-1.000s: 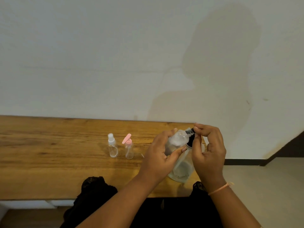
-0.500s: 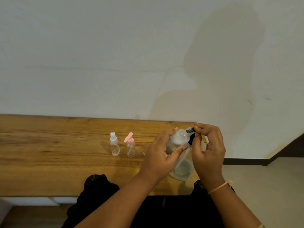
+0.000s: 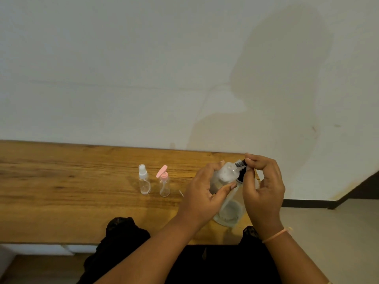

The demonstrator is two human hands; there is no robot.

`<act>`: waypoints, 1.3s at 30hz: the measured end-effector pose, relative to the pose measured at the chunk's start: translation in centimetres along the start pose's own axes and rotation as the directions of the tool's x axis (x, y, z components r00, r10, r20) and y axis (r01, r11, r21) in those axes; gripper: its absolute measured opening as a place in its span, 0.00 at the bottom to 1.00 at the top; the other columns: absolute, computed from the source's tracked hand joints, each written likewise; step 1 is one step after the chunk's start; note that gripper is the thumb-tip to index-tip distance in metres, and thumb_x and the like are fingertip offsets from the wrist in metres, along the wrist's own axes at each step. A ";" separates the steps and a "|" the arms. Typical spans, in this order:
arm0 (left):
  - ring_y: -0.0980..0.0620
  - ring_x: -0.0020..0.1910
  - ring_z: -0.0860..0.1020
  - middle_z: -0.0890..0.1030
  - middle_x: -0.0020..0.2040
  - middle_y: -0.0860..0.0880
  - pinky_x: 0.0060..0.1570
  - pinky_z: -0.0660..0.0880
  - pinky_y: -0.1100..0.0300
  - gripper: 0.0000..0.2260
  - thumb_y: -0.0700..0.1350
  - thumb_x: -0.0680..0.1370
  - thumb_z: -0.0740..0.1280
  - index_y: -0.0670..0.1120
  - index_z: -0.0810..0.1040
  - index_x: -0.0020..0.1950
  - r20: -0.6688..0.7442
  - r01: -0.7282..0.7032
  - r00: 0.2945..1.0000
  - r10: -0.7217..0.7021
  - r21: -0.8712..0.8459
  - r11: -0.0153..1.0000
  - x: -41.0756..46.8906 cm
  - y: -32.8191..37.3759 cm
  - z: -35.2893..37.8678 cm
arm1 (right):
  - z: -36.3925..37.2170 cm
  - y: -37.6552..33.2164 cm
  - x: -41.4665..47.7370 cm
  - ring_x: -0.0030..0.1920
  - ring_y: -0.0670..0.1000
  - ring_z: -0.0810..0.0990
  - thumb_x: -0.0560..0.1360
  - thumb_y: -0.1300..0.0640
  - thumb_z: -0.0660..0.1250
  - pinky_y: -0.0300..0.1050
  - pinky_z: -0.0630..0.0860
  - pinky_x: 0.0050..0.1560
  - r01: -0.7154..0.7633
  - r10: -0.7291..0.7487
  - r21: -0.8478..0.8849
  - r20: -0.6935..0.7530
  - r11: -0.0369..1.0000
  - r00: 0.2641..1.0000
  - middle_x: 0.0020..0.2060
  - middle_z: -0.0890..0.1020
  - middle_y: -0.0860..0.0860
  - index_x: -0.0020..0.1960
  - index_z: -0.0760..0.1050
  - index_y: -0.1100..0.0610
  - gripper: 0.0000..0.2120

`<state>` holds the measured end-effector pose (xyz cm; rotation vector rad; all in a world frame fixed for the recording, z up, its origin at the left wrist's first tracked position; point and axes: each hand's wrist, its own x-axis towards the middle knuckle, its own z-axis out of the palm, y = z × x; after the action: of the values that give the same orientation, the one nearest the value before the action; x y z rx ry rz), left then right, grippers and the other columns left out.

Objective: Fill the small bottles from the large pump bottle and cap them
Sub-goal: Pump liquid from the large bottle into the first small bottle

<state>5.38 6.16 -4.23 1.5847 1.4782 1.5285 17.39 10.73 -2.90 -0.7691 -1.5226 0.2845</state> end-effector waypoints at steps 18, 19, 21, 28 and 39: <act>0.62 0.52 0.76 0.77 0.56 0.57 0.46 0.74 0.71 0.17 0.59 0.72 0.67 0.59 0.70 0.58 -0.005 -0.042 0.999 0.042 0.037 0.998 0.0 -0.3 -0.1 | -0.1 -0.1 0.1 0.53 0.37 0.75 0.74 0.66 0.59 0.30 0.72 0.53 0.045 -0.045 -0.040 0.012 0.998 0.999 0.46 0.77 0.53 0.48 0.74 0.59 0.07; 0.62 0.53 0.76 0.77 0.56 0.57 0.47 0.73 0.72 0.17 0.58 0.72 0.67 0.59 0.70 0.59 -0.010 -0.047 0.999 0.048 0.036 0.998 0.0 -0.3 -0.1 | -0.1 -0.2 0.1 0.53 0.37 0.75 0.73 0.67 0.59 0.30 0.72 0.53 0.049 -0.048 -0.046 0.006 0.998 0.999 0.46 0.77 0.53 0.48 0.74 0.59 0.08; 0.61 0.53 0.76 0.78 0.56 0.55 0.47 0.73 0.72 0.17 0.59 0.72 0.67 0.59 0.69 0.58 -0.007 -0.051 0.999 0.051 0.033 0.998 0.1 -0.2 -0.1 | 0.0 -0.2 0.2 0.53 0.37 0.75 0.72 0.71 0.61 0.30 0.72 0.53 0.045 -0.045 -0.058 0.005 0.997 0.999 0.46 0.77 0.54 0.47 0.74 0.59 0.10; 0.53 0.43 0.78 0.77 0.54 0.56 0.40 0.77 0.63 0.17 0.61 0.71 0.66 0.61 0.69 0.57 0.032 -0.002 0.999 -0.001 0.089 0.996 0.2 -0.7 0.0 | -0.3 1.2 -0.2 0.54 0.37 0.75 0.74 0.64 0.59 0.32 0.73 0.54 0.026 -0.023 -0.058 0.061 0.998 0.998 0.47 0.77 0.53 0.47 0.75 0.63 0.07; 0.62 0.56 0.75 0.77 0.58 0.54 0.48 0.70 0.77 0.19 0.53 0.73 0.71 0.53 0.73 0.62 -0.018 -0.025 1.000 0.025 0.012 1.000 0.1 -0.3 0.2 | -0.2 -0.1 0.2 0.53 0.37 0.75 0.74 0.64 0.59 0.31 0.72 0.53 0.040 -0.039 -0.020 0.013 0.999 0.999 0.46 0.77 0.52 0.48 0.73 0.56 0.07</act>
<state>5.41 6.39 -4.56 1.6057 1.4852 1.5546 17.58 10.71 -2.66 -0.7536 -1.5525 0.2453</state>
